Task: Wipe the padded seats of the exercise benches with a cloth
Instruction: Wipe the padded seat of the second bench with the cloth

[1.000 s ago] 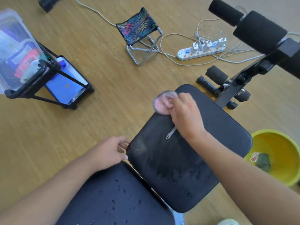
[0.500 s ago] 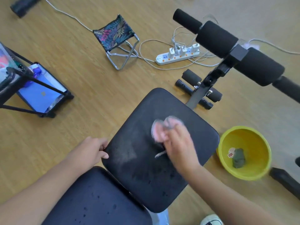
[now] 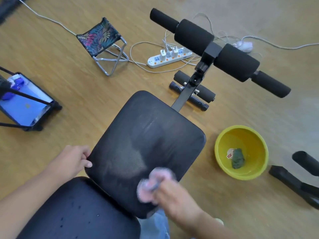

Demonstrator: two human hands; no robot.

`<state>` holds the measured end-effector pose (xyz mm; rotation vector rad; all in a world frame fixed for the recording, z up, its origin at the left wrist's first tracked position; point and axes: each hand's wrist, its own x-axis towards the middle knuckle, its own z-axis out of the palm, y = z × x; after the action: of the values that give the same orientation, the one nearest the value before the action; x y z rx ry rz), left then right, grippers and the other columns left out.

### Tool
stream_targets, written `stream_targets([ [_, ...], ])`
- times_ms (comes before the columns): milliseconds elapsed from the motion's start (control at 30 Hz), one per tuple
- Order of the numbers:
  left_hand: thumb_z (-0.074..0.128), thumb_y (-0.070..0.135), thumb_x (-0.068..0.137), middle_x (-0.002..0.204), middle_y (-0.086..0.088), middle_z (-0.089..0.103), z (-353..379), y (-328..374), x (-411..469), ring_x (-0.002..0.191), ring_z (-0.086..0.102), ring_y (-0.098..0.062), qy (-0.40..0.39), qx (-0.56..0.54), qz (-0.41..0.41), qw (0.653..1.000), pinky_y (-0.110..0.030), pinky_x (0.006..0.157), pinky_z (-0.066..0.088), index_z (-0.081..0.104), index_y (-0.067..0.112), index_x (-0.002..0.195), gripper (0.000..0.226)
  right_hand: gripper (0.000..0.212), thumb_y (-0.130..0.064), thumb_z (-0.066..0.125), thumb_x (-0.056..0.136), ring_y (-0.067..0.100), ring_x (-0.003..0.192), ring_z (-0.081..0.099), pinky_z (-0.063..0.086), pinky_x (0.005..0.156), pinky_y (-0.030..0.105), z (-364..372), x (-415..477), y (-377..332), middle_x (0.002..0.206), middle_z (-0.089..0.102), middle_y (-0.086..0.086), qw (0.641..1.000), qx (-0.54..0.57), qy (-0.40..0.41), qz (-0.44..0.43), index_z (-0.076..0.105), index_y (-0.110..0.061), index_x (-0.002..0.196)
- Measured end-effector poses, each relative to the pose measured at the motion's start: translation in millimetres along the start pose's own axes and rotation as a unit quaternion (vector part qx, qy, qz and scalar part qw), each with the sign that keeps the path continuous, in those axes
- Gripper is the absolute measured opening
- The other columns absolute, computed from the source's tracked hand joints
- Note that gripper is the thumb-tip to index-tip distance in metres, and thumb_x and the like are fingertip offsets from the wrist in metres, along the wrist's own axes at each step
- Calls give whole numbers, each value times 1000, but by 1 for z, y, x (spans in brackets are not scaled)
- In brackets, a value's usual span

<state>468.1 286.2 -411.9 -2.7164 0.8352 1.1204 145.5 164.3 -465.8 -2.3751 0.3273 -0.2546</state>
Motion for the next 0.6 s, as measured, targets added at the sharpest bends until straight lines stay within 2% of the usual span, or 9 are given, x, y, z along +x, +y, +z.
stream_targets([
  [67, 78, 7, 78, 67, -7, 72, 0, 4, 0, 76, 66, -31, 2, -3, 3, 1000, -36, 62, 52, 62, 5, 74, 17, 28, -2, 46, 100, 24, 74, 47, 50, 71, 38, -16, 4, 15, 84, 51, 9, 988, -92, -34, -120, 61, -11, 79],
  [100, 79, 7, 77, 66, -6, 72, 0, 5, 0, 75, 66, -30, 2, -1, 1, 1000, -38, 64, 54, 61, 5, 73, 18, 23, 1, 52, 98, 26, 74, 46, 48, 68, 38, -36, 15, 34, 91, 50, 10, 985, -131, -20, -109, 63, -8, 79],
  [233, 80, 7, 77, 67, -3, 71, 2, 5, 0, 76, 66, -27, 7, -2, -11, 1000, -38, 66, 55, 63, 6, 74, 17, 19, 9, 75, 79, 31, 82, 60, 49, 69, 37, -71, 41, 57, 96, 64, 16, 961, -121, 162, 189, 64, -5, 73],
  [267, 80, 7, 78, 68, -3, 71, 2, 5, 0, 76, 66, -27, 7, -1, -10, 1000, -38, 67, 55, 64, 6, 74, 16, 20, 10, 70, 79, 30, 84, 60, 48, 68, 35, -53, 36, 40, 93, 65, 16, 965, -95, 155, 190, 61, -7, 74],
  [367, 80, 8, 78, 70, -6, 71, 1, 6, 1, 76, 67, -30, 5, 4, -7, 1000, -40, 67, 55, 64, 7, 75, 16, 10, -8, 57, 97, 22, 89, 54, 52, 71, 28, 6, 0, -28, 94, 63, 7, 998, 17, -54, 36, 62, -14, 90],
  [400, 80, 9, 79, 72, -7, 71, 1, 6, 1, 77, 67, -31, 3, 5, -12, 1000, -40, 68, 56, 65, 7, 76, 15, 21, -21, 41, 107, 12, 91, 54, 49, 75, 18, 14, -12, -37, 100, 60, -4, 996, 19, -91, 16, 60, -23, 100],
  [433, 80, 9, 78, 74, -8, 71, 1, 5, 1, 77, 68, -31, 0, 4, -17, 1000, -41, 69, 56, 65, 8, 76, 15, 33, -30, 20, 110, 0, 90, 49, 44, 75, 9, 20, -23, -41, 101, 52, -17, 994, -19, -107, -16, 52, -35, 104],
  [500, 81, 10, 78, 73, -9, 72, 2, 4, 1, 76, 68, -31, 0, -4, -20, 1000, -41, 69, 57, 65, 9, 75, 17, 49, -30, -1, 105, -9, 82, 43, 42, 72, 9, 14, -24, -41, 95, 46, -23, 976, -114, -170, -80, 45, -45, 97],
  [600, 81, 10, 76, 70, -7, 72, 0, 2, 2, 73, 67, -28, -11, -11, -20, 1000, -39, 66, 55, 59, 15, 68, 24, 46, -12, 26, 103, 8, 74, 57, 44, 72, 17, 22, -1, -34, 76, 58, -10, 963, -142, -162, -164, 61, -28, 77],
])
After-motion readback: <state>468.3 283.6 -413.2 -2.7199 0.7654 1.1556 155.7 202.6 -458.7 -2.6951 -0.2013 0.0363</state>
